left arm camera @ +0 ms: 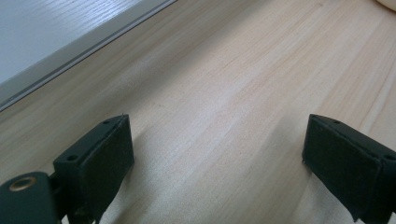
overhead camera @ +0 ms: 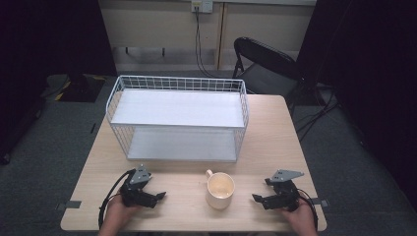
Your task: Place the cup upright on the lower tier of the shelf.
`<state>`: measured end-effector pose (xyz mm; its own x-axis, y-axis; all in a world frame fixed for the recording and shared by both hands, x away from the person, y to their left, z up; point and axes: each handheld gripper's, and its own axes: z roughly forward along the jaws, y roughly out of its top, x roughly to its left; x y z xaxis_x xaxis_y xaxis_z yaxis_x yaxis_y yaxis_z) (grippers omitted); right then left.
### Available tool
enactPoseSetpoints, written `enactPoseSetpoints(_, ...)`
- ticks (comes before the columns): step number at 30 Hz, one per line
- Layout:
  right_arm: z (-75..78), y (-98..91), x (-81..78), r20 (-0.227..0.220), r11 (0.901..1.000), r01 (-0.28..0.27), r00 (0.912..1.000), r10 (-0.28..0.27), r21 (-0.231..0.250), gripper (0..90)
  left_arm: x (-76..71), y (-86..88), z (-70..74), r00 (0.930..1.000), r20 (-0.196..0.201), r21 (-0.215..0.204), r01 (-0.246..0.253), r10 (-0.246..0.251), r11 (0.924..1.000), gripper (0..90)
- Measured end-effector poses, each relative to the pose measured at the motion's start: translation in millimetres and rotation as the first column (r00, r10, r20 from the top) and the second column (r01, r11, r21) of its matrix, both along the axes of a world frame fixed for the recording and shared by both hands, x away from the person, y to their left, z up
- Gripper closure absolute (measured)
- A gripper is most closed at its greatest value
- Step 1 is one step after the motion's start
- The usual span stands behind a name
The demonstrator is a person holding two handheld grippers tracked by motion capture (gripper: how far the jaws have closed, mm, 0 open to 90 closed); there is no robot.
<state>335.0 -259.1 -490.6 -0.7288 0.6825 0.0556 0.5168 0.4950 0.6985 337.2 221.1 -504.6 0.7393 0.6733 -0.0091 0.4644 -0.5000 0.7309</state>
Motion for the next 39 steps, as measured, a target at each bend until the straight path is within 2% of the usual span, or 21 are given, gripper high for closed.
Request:
enactPoseSetpoints(8, 16.3, 11.3, 2.0, -0.025, 0.9996, -0.028, 0.9993, 0.028, -0.008, 18.5, 0.0, 0.0, 0.0, 1.0000, 0.000, 0.000, 0.000, 0.000, 1.0000, 8.3)
enactPoseSetpoints(22, 47.8, 26.6, 8.0, -0.011, 0.9980, -0.060, 0.9982, 0.060, -0.021, 18.5, 0.0, 0.0, 0.0, 1.0000, 0.000, 0.000, 0.000, 0.000, 1.0000, 8.3)
enactPoseSetpoints(31, 57.4, 36.5, 9.2, -0.002, 0.9955, -0.086, 0.9963, 0.086, -0.039, 18.7, 0.0, 0.0, 0.0, 1.0000, 0.000, 0.000, 0.000, 0.000, 1.0000, 8.3)
enactPoseSetpoints(39, 66.0, 42.0, 12.3, -0.021, 0.9949, -0.099, 0.9949, 0.099, -0.019, 18.7, 0.0, 0.0, 0.0, 1.0000, 0.000, 0.000, 0.000, 0.000, 1.0000, 8.3)
